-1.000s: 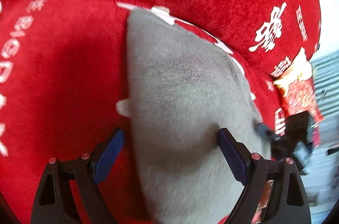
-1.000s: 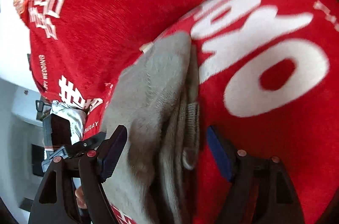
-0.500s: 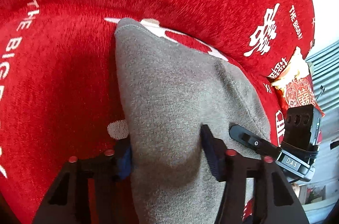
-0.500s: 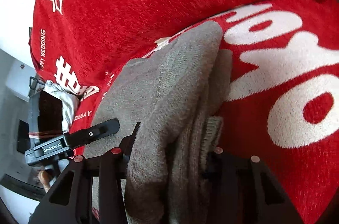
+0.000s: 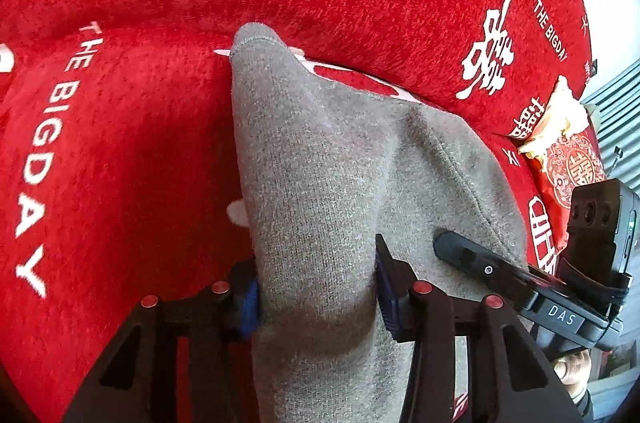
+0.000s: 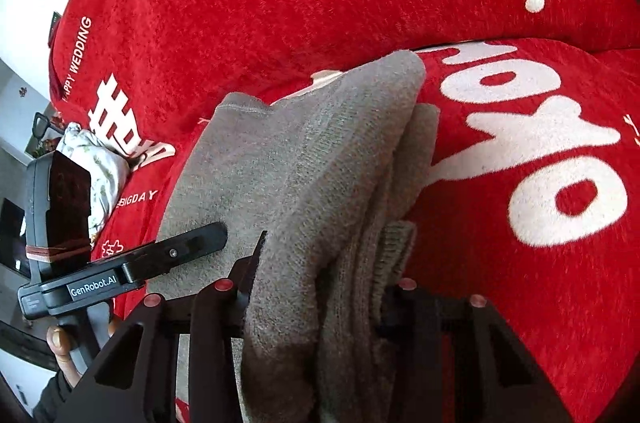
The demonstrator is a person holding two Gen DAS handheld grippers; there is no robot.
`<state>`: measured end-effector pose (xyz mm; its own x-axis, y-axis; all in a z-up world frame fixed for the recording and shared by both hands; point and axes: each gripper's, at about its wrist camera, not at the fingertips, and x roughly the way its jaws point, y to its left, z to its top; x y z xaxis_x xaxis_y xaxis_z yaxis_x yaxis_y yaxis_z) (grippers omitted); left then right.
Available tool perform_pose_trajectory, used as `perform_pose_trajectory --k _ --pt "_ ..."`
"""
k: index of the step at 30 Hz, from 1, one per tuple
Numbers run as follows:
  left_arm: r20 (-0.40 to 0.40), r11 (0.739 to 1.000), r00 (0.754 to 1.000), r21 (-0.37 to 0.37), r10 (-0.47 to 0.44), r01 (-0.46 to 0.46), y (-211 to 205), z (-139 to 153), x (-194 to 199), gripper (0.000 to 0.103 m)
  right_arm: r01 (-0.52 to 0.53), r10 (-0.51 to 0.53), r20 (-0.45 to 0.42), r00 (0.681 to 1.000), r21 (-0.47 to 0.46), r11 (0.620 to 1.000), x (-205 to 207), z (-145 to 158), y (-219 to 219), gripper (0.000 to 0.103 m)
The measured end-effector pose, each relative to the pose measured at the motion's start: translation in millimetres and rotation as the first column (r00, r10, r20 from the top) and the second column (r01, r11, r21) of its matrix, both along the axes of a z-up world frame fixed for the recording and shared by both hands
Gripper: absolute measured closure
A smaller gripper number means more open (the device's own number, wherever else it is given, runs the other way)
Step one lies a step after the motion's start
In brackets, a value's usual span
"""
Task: Fold small clothes
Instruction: 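Hold the edge with both tools and fold it over the sweater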
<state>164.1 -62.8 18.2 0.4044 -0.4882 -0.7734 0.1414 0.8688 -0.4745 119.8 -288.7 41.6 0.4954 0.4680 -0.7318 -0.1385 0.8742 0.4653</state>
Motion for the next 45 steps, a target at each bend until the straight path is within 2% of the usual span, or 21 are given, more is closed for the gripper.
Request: perform_pose_trajectory --k 21,30,45 --pt "0.023 0.999 0.999 0.028 0.04 -0.04 47 2 -69 0.055 -0.028 0.028 0.005 1.0 -0.042 0.999 -49 6 52 0.06" --pt "0.032 0.998 0.998 0.027 0.048 -0.049 62 -3 -88 0.055 -0.045 0.046 0.019 0.999 -0.076 0.996 -63 9 75 0.06" --pt "0.057 0.998 0.997 0.033 0.049 -0.051 78 -3 -116 0.055 -0.05 0.053 0.034 0.998 -0.072 0.996 -88 11 92 0.06"
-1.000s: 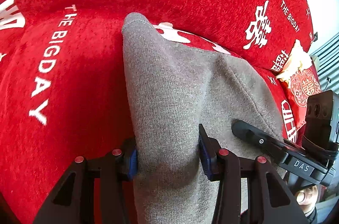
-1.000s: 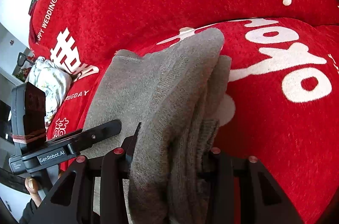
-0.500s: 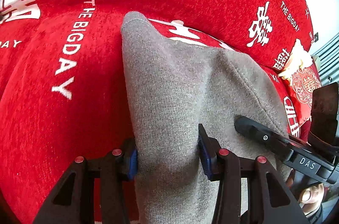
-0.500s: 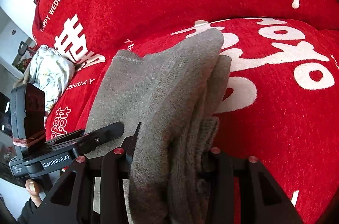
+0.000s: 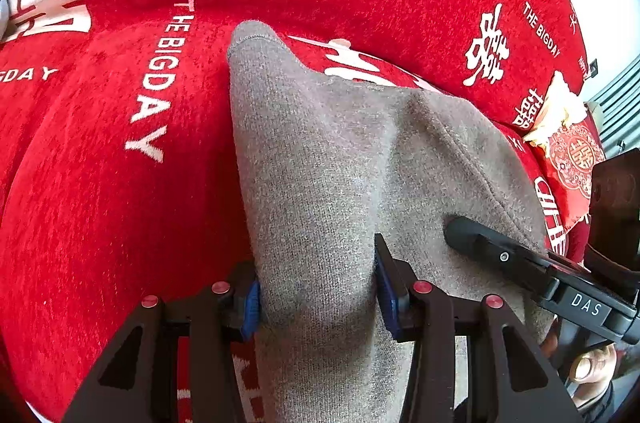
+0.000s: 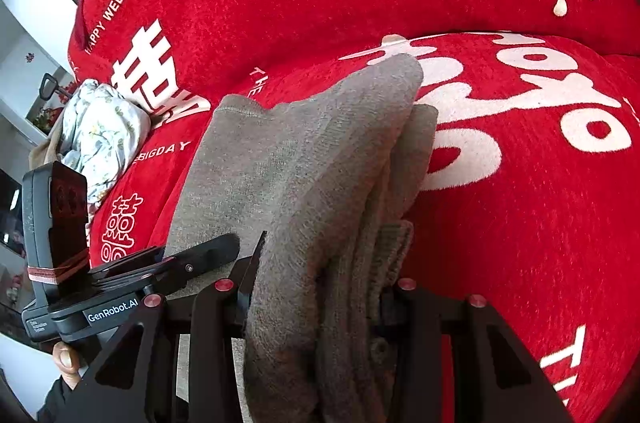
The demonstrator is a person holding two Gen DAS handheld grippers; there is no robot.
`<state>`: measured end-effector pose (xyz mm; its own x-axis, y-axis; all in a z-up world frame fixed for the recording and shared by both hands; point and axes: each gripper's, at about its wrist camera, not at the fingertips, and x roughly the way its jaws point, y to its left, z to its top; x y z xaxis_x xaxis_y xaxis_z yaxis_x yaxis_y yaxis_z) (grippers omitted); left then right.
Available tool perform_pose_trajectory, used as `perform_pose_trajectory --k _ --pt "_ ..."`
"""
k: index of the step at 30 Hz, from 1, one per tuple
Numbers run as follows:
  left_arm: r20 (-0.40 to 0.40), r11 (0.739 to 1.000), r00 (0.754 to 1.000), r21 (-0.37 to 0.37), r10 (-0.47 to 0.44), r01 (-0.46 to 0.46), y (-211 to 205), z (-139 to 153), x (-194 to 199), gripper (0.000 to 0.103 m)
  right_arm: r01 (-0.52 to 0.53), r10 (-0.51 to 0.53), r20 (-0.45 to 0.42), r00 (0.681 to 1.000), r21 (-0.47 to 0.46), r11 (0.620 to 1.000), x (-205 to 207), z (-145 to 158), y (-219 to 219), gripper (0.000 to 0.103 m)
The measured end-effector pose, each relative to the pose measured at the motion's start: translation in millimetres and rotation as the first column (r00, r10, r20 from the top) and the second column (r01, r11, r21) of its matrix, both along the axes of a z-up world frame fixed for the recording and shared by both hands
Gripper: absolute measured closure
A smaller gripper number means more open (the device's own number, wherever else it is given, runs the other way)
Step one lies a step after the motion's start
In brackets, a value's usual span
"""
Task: Fold small clothes
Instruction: 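Hold the edge with both tools and fold it over the sweater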
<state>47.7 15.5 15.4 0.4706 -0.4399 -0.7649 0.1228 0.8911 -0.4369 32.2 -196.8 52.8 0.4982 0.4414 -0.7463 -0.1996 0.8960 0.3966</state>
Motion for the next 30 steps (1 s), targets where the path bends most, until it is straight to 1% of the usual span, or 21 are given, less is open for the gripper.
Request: perform_pose_trajectory --k 8,15,18,22,27,30 --pt "0.01 1.0 1.0 -0.007 0.009 -0.009 9 -2 -19 0.055 -0.013 0.013 0.015 1.0 -0.011 1.0 -17 0 10 0.06" --pt "0.03 1.0 0.999 0.014 0.011 -0.012 13 -2 -38 0.055 -0.021 0.021 0.022 1.0 -0.011 1.0 -32 -3 16 0.06" --pt "0.037 1.0 0.999 0.012 0.011 -0.012 15 -3 -46 0.055 -0.027 0.028 0.029 0.999 -0.017 0.999 -38 -4 16 0.06" --pt "0.042 1.0 0.999 0.009 0.015 -0.015 16 -5 -54 0.055 -0.027 0.027 0.029 0.999 -0.005 1.0 -45 -8 15 0.06" --pt "0.062 0.998 0.998 0.053 0.013 -0.016 10 -2 -65 0.055 -0.026 0.026 0.035 0.999 0.003 1.0 -53 -11 15 0.06" --pt "0.073 0.998 0.997 0.059 0.012 -0.017 10 -3 -71 0.055 -0.027 0.027 0.038 0.999 0.01 1.0 -58 -14 14 0.06"
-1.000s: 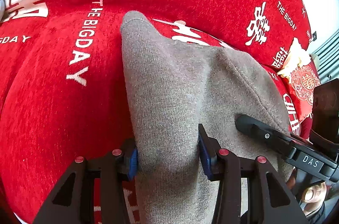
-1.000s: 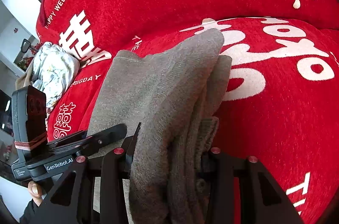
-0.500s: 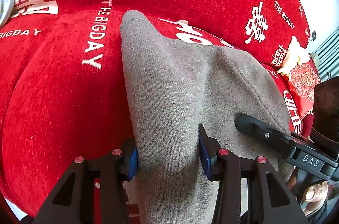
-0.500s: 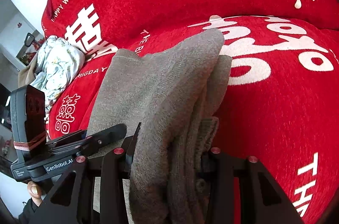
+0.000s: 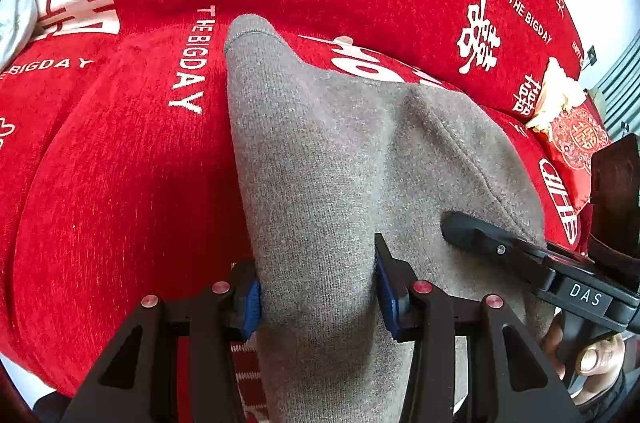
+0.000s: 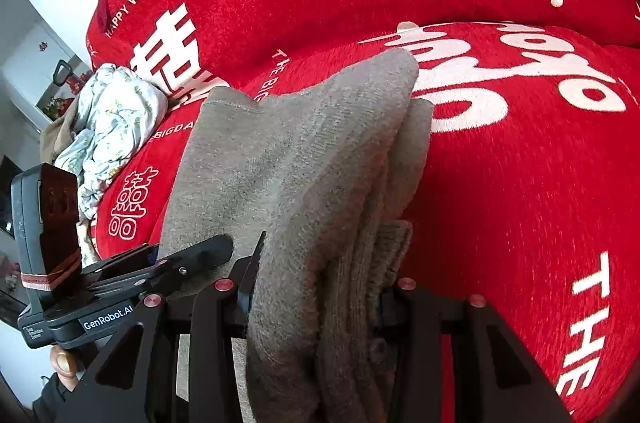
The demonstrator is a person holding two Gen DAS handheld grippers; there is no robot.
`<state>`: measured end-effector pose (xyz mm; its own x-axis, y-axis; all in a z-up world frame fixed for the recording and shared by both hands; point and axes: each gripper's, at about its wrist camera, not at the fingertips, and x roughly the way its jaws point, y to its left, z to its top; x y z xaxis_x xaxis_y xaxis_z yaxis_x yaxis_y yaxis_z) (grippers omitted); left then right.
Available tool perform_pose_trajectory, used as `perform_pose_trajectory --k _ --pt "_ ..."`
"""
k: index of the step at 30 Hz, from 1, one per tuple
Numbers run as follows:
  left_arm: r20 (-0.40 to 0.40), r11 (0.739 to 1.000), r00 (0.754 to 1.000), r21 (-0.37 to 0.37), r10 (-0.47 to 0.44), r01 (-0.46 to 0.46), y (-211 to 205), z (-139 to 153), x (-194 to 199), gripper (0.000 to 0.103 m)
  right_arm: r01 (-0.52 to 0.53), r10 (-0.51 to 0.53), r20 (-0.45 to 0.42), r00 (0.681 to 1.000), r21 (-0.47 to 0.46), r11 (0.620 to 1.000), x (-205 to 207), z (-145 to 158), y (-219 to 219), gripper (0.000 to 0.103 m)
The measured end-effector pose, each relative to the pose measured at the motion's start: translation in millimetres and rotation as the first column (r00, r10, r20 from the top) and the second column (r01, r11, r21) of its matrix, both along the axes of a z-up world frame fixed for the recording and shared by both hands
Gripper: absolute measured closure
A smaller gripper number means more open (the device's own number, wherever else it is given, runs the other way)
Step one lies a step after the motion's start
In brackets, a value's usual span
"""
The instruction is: Fold small clothes
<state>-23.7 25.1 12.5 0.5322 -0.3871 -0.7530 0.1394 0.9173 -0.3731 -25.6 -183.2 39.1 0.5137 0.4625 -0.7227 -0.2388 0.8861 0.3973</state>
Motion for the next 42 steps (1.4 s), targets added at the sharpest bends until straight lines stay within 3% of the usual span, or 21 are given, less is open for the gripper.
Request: perform_pose_trajectory --k 19,21,23,26,29,33,35,39,42 --pt "0.051 1.0 0.998 -0.005 0.03 -0.03 14 -10 -27 0.046 0.011 -0.011 0.008 1.0 -0.006 1.0 -14 -14 -16 0.049" --pt "0.057 0.999 0.998 0.02 0.04 -0.041 15 -10 -31 0.04 0.029 -0.028 0.012 1.0 -0.014 0.999 -16 -14 -20 0.045" --pt "0.066 0.996 0.996 0.056 0.062 -0.065 18 -8 -36 0.025 0.05 -0.049 0.015 0.999 -0.02 0.999 -19 -15 -27 0.043" --pt "0.079 0.992 0.994 0.088 0.079 -0.086 21 -4 -44 0.024 0.097 -0.096 0.025 0.995 -0.019 0.995 -27 -12 -39 0.038" --pt "0.105 0.983 0.99 0.153 0.09 -0.106 18 3 -52 0.024 0.155 -0.139 0.128 0.982 -0.129 0.979 -50 6 -34 0.038" --pt "0.172 0.954 0.979 0.26 0.106 -0.149 11 11 -64 0.024 0.117 -0.043 0.323 0.945 -0.215 0.97 -95 32 -10 0.037" --pt "0.186 0.945 0.977 0.287 0.108 -0.159 9 12 -68 0.024 0.059 0.039 0.383 0.923 -0.239 0.969 -116 37 6 0.031" --pt "0.185 0.94 0.977 0.3 0.11 -0.163 8 8 -70 0.024 -0.088 0.175 0.336 0.925 -0.257 0.962 -128 15 29 0.029" --pt "0.179 0.943 0.978 0.293 0.109 -0.159 9 6 -70 0.024 -0.089 0.157 0.249 0.956 -0.261 0.961 -117 -11 28 0.029"
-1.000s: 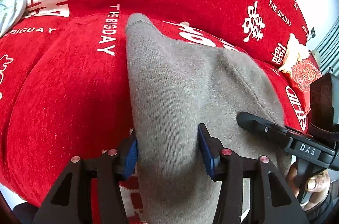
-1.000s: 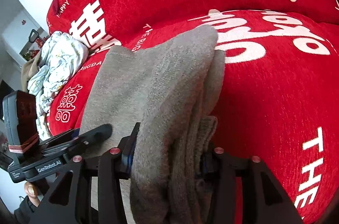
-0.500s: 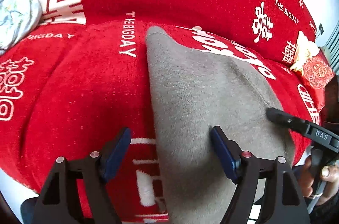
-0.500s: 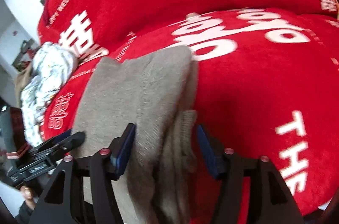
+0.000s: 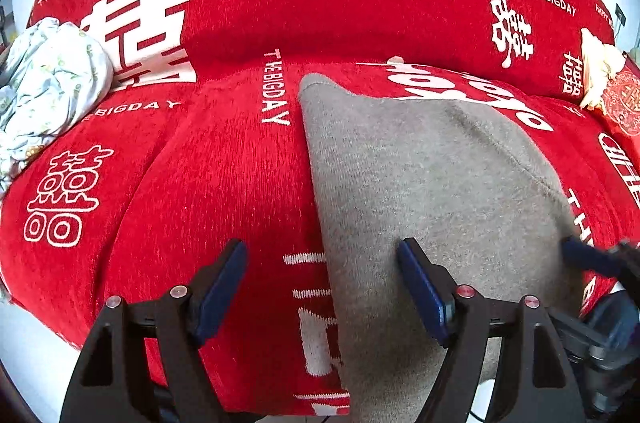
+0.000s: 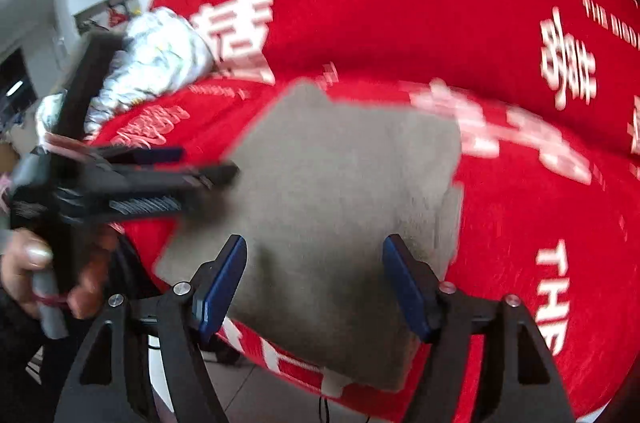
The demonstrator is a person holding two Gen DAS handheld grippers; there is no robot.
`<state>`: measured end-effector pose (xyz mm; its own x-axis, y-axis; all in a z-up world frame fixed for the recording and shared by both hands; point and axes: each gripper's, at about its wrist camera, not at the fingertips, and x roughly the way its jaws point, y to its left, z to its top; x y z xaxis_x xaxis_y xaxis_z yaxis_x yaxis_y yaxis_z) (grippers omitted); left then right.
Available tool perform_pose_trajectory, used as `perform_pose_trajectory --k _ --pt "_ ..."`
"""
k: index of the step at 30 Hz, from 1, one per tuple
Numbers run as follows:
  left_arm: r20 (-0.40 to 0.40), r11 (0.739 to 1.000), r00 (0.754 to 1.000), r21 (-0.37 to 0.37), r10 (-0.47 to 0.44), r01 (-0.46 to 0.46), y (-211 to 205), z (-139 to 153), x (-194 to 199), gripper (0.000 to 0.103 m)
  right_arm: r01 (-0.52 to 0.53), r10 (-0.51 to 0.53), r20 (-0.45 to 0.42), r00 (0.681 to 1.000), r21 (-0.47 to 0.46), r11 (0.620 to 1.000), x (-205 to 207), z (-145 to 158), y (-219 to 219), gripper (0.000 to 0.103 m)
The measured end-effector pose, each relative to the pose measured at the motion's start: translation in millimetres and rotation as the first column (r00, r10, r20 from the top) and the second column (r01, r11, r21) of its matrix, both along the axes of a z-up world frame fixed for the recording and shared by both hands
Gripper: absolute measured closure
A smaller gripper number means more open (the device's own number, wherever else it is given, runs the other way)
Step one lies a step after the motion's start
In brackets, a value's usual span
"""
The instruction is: Fold small clothes
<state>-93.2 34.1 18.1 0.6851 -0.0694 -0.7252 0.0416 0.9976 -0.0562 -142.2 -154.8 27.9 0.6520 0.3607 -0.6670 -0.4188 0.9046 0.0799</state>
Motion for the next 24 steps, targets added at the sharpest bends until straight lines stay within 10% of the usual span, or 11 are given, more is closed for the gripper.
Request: perform_pose_trajectory --k 10,17,24 --pt "-0.05 1.0 0.999 -0.007 -0.013 0.012 -7 2 27 0.024 -0.012 0.011 0.017 1.0 0.092 0.996 34 32 -11 0.029" --pt "-0.146 0.996 0.989 -0.093 -0.02 0.006 -3 -7 61 0.015 0.093 -0.059 -0.2 0.978 0.164 0.982 130 0 -23 0.029" --pt "-0.071 0.997 0.995 0.004 0.076 -0.076 -8 13 47 0.008 0.199 -0.2 -0.036 0.979 -0.033 0.979 105 26 -6 0.023"
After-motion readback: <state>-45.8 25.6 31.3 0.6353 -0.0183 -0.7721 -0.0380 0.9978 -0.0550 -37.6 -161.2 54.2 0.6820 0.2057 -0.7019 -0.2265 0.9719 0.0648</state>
